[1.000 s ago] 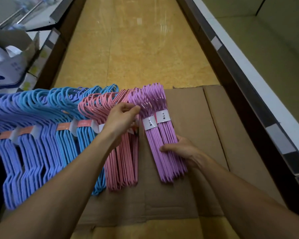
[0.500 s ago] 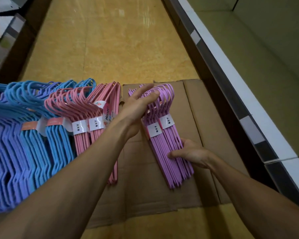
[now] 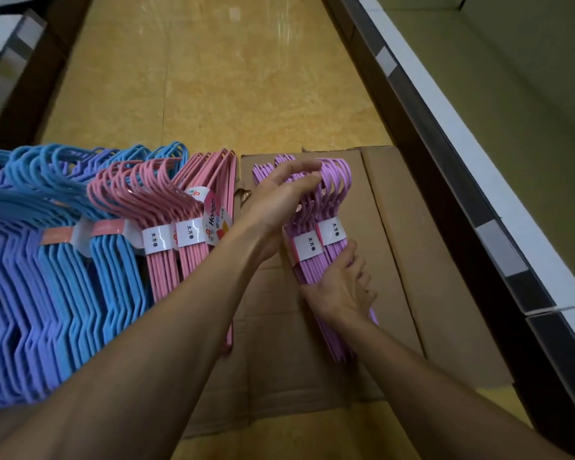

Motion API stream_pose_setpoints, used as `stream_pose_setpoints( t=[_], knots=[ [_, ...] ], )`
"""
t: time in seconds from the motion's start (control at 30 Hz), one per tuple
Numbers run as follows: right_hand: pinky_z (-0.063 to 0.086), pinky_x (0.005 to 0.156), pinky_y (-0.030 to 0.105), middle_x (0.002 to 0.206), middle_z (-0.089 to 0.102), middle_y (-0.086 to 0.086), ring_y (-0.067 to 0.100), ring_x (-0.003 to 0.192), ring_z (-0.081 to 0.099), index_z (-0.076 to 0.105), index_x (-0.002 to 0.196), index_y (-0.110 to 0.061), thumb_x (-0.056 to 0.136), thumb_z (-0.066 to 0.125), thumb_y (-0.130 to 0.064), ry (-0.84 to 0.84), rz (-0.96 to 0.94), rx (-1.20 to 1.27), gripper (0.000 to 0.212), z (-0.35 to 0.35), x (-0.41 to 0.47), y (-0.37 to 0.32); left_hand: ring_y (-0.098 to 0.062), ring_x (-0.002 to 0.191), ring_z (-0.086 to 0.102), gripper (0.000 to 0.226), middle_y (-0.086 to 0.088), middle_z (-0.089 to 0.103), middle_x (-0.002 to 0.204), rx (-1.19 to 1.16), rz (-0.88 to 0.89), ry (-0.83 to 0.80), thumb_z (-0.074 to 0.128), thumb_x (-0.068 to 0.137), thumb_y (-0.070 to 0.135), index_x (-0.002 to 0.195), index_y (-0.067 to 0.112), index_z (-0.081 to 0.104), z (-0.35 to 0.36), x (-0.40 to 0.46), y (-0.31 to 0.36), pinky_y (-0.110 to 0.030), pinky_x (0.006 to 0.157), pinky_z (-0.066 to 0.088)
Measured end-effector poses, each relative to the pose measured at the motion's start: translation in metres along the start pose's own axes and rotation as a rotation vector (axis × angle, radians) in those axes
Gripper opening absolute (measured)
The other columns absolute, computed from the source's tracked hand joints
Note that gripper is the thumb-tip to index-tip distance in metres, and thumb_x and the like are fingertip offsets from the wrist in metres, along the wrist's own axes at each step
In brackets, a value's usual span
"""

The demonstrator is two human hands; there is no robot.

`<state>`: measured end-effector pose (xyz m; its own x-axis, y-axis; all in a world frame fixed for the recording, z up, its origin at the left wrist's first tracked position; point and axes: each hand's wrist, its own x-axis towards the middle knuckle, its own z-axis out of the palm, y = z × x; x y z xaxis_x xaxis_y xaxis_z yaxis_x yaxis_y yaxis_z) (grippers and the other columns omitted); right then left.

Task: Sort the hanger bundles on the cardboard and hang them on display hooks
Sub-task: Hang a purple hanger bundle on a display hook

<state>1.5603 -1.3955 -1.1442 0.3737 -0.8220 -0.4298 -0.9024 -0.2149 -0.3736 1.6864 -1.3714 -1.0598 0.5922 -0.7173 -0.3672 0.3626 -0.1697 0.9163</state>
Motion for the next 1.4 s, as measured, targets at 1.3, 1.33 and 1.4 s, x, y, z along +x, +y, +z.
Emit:
stream_pose_setpoints(
  t=[1.3, 1.33, 1.4],
  knots=[
    [0.045, 0.052, 0.008, 0.089, 0.058, -0.011, -0.015, 0.067, 0.059, 0.056, 0.101, -0.024, 0.082, 0.064, 0.006, -0.156, -0.406, 0.577, 0.037, -0.099, -0.017, 0.035, -0.017, 0.067, 0.059, 0.015, -0.002, 0.057, 0.070, -0.746, -0.024, 0.265, 0.065, 0.086, 0.028, 0.087, 0.014, 0.061, -0.030, 0.005, -0.008, -0.027, 0.064, 0.050],
    [0.045, 0.051, 0.010, 0.088, 0.059, -0.011, -0.013, 0.065, 0.059, 0.057, 0.097, -0.026, 0.081, 0.065, 0.004, -0.163, -0.397, 0.571, 0.035, -0.100, -0.017, 0.036, -0.017, 0.065, 0.056, 0.015, -0.001, 0.055, 0.069, -0.761, -0.051, 0.271, 0.063, 0.088, 0.029, 0.083, 0.015, 0.060, -0.032, 0.004, -0.007, -0.026, 0.065, 0.049],
    [0.046, 0.049, 0.014, 0.086, 0.059, -0.011, -0.005, 0.063, 0.062, 0.057, 0.095, -0.027, 0.086, 0.061, 0.007, -0.175, -0.372, 0.544, 0.035, -0.100, -0.015, 0.040, -0.016, 0.065, 0.052, 0.018, 0.001, 0.051, 0.069, -0.761, -0.115, 0.311, 0.063, 0.088, 0.030, 0.076, 0.017, 0.056, -0.034, 0.004, -0.004, -0.029, 0.068, 0.046]
  ],
)
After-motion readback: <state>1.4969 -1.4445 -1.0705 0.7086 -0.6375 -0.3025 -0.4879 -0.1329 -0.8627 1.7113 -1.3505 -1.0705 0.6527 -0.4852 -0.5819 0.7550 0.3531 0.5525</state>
